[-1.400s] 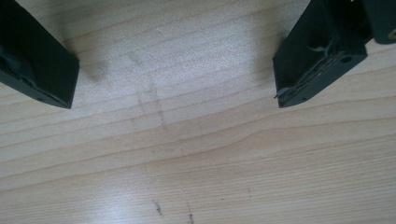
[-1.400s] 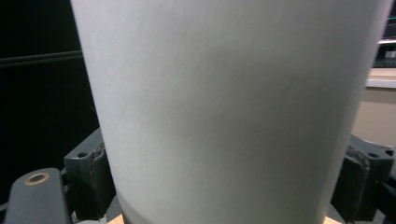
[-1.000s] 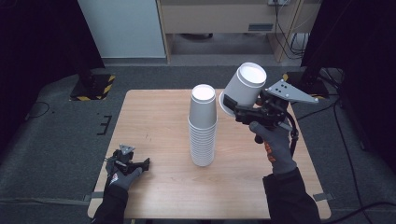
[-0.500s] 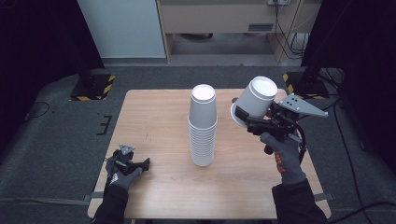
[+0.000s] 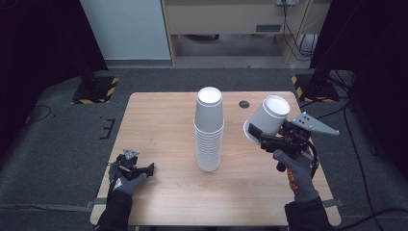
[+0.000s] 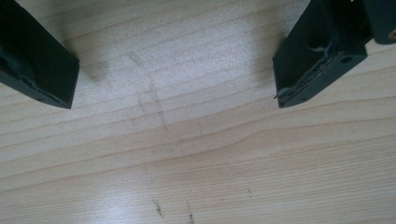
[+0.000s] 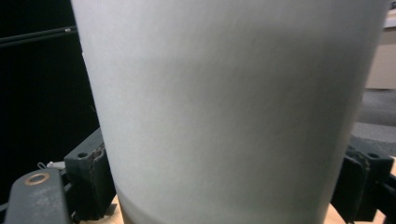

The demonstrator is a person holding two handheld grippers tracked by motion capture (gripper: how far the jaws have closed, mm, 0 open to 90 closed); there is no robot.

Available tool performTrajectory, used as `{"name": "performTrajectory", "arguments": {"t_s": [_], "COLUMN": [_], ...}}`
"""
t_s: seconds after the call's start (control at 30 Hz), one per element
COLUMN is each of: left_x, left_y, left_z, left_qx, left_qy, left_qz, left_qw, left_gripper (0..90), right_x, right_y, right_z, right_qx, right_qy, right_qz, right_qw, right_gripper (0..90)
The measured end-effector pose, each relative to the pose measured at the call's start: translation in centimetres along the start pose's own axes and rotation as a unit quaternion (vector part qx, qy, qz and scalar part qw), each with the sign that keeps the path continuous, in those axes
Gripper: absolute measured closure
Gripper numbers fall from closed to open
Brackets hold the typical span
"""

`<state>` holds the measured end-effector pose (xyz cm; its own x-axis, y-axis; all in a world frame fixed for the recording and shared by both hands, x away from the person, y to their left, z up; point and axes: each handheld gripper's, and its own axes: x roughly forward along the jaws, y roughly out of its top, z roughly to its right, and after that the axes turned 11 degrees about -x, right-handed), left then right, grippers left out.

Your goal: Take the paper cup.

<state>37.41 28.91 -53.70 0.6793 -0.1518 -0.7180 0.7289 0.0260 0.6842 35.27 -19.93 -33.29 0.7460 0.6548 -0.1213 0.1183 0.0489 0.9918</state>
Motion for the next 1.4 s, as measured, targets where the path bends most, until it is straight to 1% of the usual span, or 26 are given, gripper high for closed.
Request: {"name": "performTrajectory", "arguments": {"t_s": [0.3,0.47,0.6,0.67,0.77,0.8,0.83,0.87,0.9,0.93,0.97,1.0,1.03,1.07,1.1,1.13,1.23,1.27,1.3,1.33,1.37,1.4], "left_x": [0.0,-0.2,-0.4,-0.5,-1.0,-1.0,-1.2,-1.3,-1.7,-1.7,-2.1,-2.3,-2.6,-2.9,-3.1,-3.4,-3.9,-3.9,-4.2,-4.3,-4.5,-4.7], "left_y": [0.0,-0.1,0.0,0.0,0.1,0.1,0.1,0.2,0.3,0.3,0.5,0.6,0.7,0.8,0.9,1.0,1.1,1.1,1.2,1.2,1.2,1.2], "left_z": [0.0,-0.2,-0.3,-0.3,-0.3,-0.3,-0.3,-0.3,-0.2,-0.2,0.0,0.2,0.6,0.9,1.1,1.5,2.4,2.4,2.9,3.2,3.6,4.1], "left_qx": [0.002,0.001,0.002,0.003,0.016,0.016,0.02,0.02,0.016,0.016,0.015,0.018,0.025,0.03,0.033,0.037,0.044,0.044,0.051,0.055,0.06,0.066], "left_qy": [-0.002,-0.003,-0.003,-0.002,0.001,0.001,0.001,0.0,-0.01,-0.01,-0.024,-0.032,-0.042,-0.052,-0.058,-0.068,-0.093,-0.093,-0.104,-0.11,-0.121,-0.135], "left_qz": [-0.001,0.003,0.003,0.003,0.004,0.004,0.009,0.012,0.025,0.025,0.036,0.044,0.057,0.068,0.075,0.085,0.105,0.105,0.113,0.116,0.121,0.128], "left_qw": [1.0,1.0,1.0,1.0,0.9999,0.9999,0.9998,0.9997,0.9995,0.9995,0.9989,0.9984,0.9972,0.9959,0.995,0.9934,0.9891,0.9891,0.9868,0.9856,0.9835,0.9804], "left_gripper": [0.0,1.3,7.0,11.6,17.5,18.9,18.9,21.4,23.8,24.6,24.6,25.4,27.3,27.6,28.4,29.1,30.9,31.7,31.7,32.7,33.2,34.5], "right_x": [-0.6,-1.0,-1.0,-1.1,-1.1,-1.1,-1.2,-1.2,-1.2,-1.2,-1.3,-1.3,-1.4,-1.4,-1.4,-1.5,-1.5,-1.5,-1.5,-1.5,-1.5,-1.5], "right_y": [-1.4,-2.2,-3.0,-3.2,-4.0,-4.0,-4.2,-4.5,-4.8,-4.8,-4.8,-5.0,-5.2,-5.2,-5.4,-5.5,-5.9,-5.9,-6.0,-6.1,-6.2,-6.2], "right_z": [0.2,0.4,0.4,0.4,0.4,0.4,0.4,0.4,0.5,0.5,0.6,0.7,0.8,0.8,0.8,0.8,0.9,0.9,0.9,0.9,0.9,1.0], "right_qx": [0.011,0.023,0.028,0.032,0.044,0.044,0.048,0.052,0.059,0.059,0.061,0.069,0.076,0.077,0.079,0.079,0.089,0.089,0.091,0.092,0.092,0.095], "right_qy": [0.001,0.002,0.0,0.001,0.004,0.004,0.004,0.004,0.001,0.001,0.001,0.003,0.004,0.004,0.003,0.002,0.004,0.004,0.003,0.002,0.001,0.0], "right_qz": [-0.006,-0.007,-0.014,-0.014,-0.014,-0.014,-0.014,-0.013,-0.016,-0.016,-0.015,-0.012,-0.011,-0.011,-0.012,-0.013,-0.014,-0.014,-0.014,-0.015,-0.016,-0.014], "right_qw": [0.9999,0.9997,0.9995,0.9994,0.9989,0.9989,0.9988,0.9985,0.9981,0.9981,0.998,0.9976,0.9971,0.997,0.9968,0.9968,0.9959,0.9959,0.9958,0.9957,0.9956,0.9954], "right_gripper": [13.4,13.4,13.4,13.4,13.4,13.4,13.4,13.4,13.4,13.4,13.4,13.4,13.4,13.4,13.3,13.4,13.3,13.3,13.3,13.3,13.3,13.3]}}
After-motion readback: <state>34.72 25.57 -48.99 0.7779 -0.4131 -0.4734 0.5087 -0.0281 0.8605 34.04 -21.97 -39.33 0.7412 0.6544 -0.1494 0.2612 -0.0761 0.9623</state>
